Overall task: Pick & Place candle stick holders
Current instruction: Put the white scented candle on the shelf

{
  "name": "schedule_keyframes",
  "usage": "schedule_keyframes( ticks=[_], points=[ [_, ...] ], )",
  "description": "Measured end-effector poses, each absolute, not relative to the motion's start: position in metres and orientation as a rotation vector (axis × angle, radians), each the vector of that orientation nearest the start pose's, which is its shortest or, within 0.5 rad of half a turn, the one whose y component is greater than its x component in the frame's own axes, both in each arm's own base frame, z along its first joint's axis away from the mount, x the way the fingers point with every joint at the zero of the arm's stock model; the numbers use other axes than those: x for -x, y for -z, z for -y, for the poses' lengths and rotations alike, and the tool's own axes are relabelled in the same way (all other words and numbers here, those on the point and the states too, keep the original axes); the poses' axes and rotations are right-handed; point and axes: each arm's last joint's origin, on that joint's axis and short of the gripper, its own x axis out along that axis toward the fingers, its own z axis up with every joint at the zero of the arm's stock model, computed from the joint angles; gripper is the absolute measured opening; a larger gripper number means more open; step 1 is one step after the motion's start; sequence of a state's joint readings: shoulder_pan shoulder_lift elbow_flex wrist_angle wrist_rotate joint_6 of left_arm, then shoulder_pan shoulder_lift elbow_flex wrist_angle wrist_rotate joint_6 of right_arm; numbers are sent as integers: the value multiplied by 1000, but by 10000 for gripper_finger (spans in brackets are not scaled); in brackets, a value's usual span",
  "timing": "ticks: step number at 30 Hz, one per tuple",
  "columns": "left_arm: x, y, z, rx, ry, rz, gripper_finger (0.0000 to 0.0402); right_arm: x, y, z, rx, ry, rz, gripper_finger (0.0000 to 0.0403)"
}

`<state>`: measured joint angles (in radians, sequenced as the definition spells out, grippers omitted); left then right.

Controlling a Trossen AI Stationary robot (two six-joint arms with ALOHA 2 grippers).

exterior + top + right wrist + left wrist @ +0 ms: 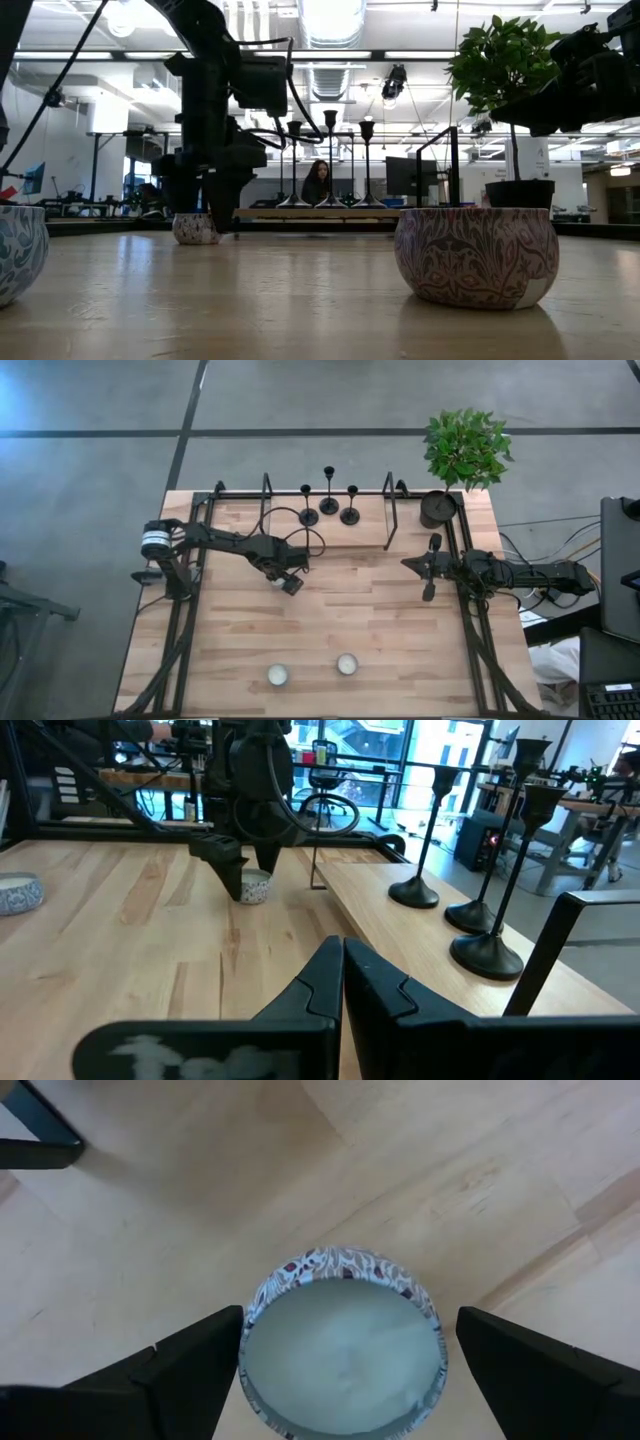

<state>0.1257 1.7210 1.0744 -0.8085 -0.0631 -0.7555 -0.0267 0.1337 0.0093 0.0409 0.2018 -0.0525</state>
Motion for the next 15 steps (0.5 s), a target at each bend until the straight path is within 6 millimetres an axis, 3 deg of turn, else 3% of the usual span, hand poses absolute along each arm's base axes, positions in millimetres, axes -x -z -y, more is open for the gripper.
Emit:
schedule_keyframes(
  ticks=[15],
  points=[
    [-296,-169,-39,615,-673,-1384,369,-104,-160,9,60,226,-89,8]
  ],
)
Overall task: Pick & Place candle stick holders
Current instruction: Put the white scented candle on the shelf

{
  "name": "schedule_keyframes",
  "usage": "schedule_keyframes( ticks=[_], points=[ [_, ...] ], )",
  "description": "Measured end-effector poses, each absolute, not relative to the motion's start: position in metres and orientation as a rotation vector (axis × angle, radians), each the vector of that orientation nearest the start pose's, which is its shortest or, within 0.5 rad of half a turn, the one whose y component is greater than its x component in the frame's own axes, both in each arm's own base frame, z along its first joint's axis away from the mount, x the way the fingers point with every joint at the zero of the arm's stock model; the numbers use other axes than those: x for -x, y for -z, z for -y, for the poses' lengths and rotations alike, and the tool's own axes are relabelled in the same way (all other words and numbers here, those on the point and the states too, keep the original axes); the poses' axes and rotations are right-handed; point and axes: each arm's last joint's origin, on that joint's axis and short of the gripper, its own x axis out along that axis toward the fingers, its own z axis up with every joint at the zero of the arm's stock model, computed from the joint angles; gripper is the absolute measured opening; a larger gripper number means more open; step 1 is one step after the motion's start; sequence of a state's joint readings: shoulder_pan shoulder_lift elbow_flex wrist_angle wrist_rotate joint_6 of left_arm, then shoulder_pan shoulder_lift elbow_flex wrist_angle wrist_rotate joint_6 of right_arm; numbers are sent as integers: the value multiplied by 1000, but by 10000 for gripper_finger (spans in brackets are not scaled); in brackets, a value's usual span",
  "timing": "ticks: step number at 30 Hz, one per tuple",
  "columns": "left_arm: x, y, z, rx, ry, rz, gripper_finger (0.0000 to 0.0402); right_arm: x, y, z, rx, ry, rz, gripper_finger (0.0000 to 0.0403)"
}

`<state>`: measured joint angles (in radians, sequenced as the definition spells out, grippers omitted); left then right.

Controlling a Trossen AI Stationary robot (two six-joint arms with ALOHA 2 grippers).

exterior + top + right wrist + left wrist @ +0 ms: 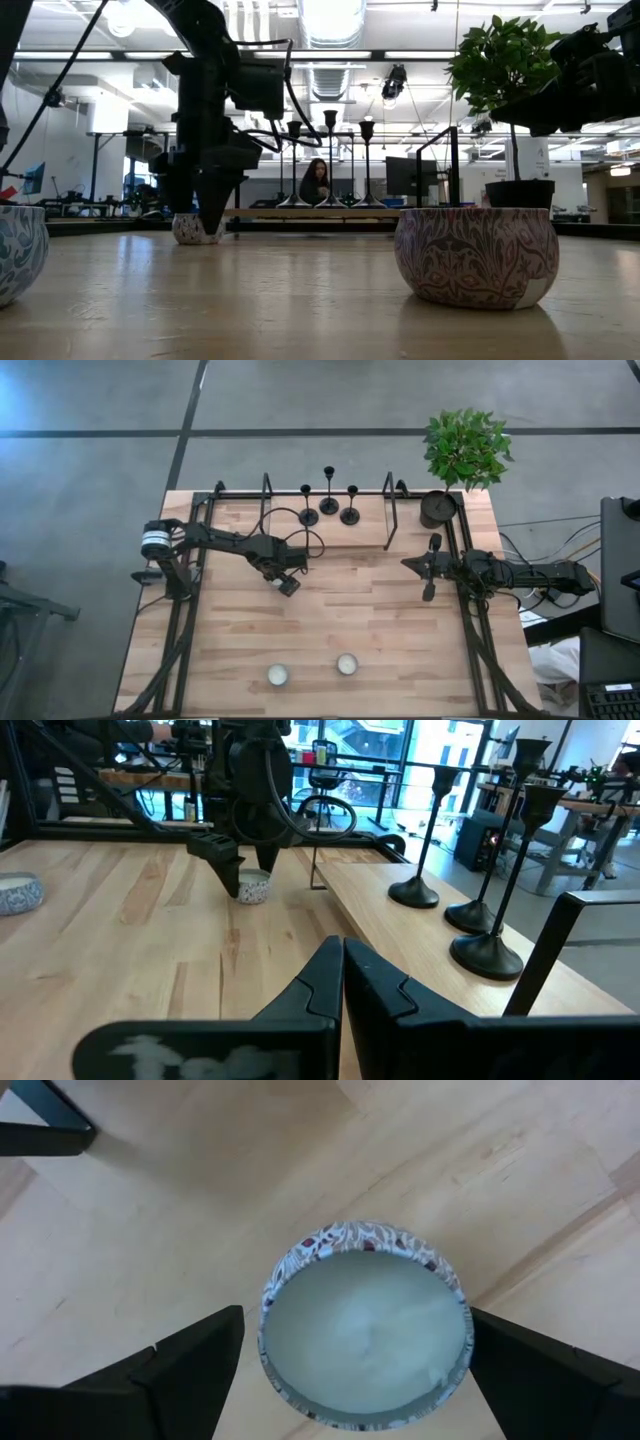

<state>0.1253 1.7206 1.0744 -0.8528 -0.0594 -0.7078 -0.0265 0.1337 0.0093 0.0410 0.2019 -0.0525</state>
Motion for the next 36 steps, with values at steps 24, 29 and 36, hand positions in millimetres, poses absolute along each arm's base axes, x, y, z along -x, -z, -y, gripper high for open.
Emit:
schedule_keyframes(
  ticks=[24,29,36],
  points=[
    [-298,-169,-39,647,-665,-1362,297,-104,-160,9,60,226,-89,8],
    [-298,-169,-39,647,-664,-1362,297,-104,-160,9,59,226,-89,8],
    [-298,-170,-38,659,-652,-1363,297,-104,-160,9,59,226,-89,8]
  ],
)
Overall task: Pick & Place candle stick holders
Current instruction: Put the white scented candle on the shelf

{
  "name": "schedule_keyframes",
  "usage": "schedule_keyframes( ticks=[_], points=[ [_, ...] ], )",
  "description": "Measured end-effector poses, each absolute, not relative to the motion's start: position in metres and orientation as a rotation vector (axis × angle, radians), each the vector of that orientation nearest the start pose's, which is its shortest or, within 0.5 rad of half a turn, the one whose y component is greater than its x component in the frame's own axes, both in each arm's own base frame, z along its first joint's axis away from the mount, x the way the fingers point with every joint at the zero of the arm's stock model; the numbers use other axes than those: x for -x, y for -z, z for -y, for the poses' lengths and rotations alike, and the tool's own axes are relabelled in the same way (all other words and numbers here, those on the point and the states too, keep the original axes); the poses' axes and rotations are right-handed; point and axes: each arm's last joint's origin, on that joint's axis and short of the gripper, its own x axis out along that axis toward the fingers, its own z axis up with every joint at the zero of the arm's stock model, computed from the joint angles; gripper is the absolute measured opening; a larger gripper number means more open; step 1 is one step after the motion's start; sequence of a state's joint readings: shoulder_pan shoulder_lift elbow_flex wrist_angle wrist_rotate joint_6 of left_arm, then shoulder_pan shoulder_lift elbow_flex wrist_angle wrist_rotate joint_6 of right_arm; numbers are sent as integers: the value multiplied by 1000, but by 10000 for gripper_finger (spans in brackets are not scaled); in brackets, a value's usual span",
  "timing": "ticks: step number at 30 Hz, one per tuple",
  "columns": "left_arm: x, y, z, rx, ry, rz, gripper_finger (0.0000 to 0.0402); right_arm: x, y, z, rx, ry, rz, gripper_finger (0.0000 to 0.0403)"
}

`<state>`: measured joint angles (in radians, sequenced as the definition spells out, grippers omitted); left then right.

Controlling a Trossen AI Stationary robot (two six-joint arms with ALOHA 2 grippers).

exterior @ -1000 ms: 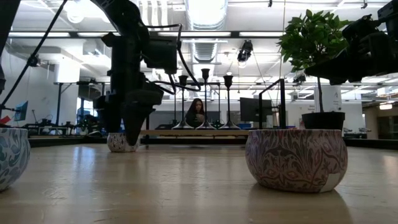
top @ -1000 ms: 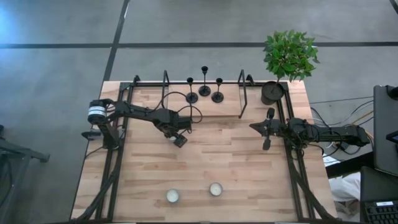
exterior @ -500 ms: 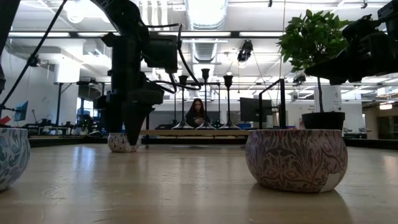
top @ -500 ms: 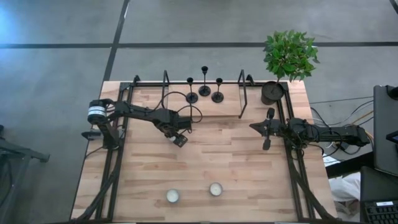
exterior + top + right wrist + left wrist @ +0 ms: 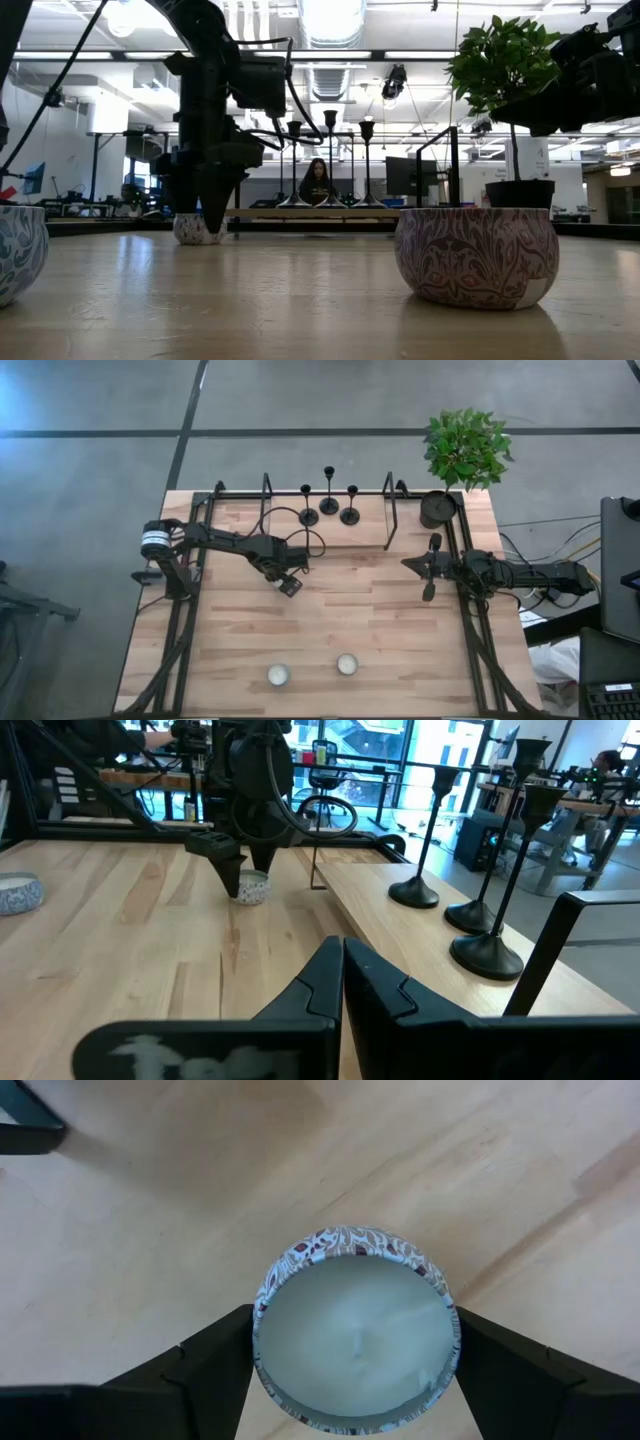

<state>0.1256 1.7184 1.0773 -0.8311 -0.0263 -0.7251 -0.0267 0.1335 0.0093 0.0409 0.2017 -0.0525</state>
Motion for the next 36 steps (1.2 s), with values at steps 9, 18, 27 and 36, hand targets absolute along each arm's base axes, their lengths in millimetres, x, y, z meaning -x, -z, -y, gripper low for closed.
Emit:
schedule_keyframes(
  ticks=[9,18,27,36],
  points=[
    [-308,-186,-39,610,-568,-1347,297,-104,-160,9,59,226,-89,8],
    [-320,-213,-43,498,-459,-1323,297,-104,-160,9,59,226,-89,8],
    [-320,-232,-57,413,-405,-1354,297,-104,-160,9,59,226,-89,8],
    [-322,-251,-79,346,-366,-1314,297,-104,-160,9,59,226,-89,8]
  ],
)
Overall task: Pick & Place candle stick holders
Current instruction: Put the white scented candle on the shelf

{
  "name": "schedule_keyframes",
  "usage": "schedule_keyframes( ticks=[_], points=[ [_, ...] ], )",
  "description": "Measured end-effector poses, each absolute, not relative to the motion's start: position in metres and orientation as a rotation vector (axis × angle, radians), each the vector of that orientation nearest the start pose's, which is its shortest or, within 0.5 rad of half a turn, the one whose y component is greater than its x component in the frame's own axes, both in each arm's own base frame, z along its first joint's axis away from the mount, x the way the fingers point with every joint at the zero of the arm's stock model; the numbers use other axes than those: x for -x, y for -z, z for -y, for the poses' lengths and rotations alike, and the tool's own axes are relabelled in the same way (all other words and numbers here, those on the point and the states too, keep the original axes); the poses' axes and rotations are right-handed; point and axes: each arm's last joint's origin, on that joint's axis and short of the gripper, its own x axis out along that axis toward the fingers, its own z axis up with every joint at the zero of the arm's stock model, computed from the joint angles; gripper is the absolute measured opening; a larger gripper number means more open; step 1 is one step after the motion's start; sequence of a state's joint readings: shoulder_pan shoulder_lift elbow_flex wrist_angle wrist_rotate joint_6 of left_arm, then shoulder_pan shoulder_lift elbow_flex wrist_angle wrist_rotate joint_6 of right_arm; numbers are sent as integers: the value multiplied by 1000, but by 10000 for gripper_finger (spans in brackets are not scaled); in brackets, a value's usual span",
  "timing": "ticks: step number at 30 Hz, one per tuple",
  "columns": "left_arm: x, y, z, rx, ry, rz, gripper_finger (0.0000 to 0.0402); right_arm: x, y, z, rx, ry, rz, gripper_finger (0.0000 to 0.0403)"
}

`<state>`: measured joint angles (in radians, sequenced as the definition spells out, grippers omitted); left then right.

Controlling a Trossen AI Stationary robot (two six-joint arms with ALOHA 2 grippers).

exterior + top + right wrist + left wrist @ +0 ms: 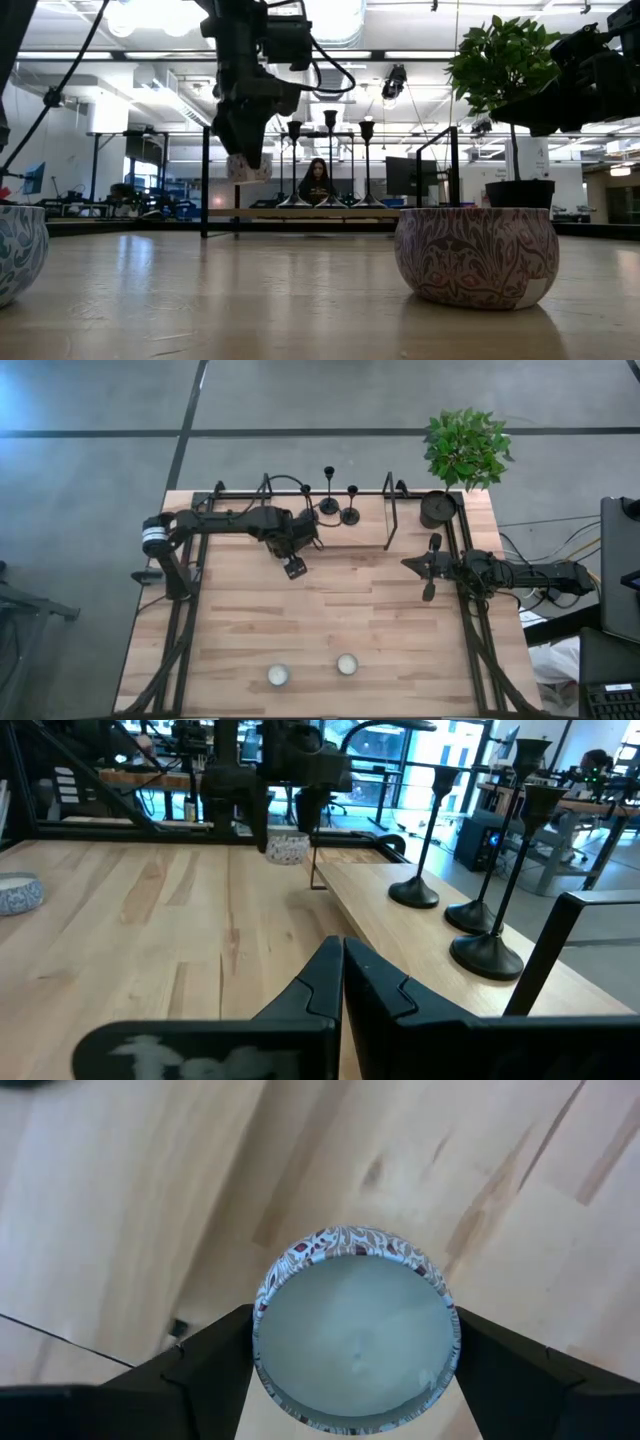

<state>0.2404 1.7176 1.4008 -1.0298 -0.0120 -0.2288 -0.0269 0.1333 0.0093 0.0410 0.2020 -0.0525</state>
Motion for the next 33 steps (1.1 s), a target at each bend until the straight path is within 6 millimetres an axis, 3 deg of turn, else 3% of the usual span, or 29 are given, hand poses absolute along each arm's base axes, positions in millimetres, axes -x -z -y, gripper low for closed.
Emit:
schedule_keyframes(
  ticks=[33],
  points=[
    [-306,-252,-129,-12,-89,-1359,298,-104,-160,9,59,226,-89,8]
  ],
)
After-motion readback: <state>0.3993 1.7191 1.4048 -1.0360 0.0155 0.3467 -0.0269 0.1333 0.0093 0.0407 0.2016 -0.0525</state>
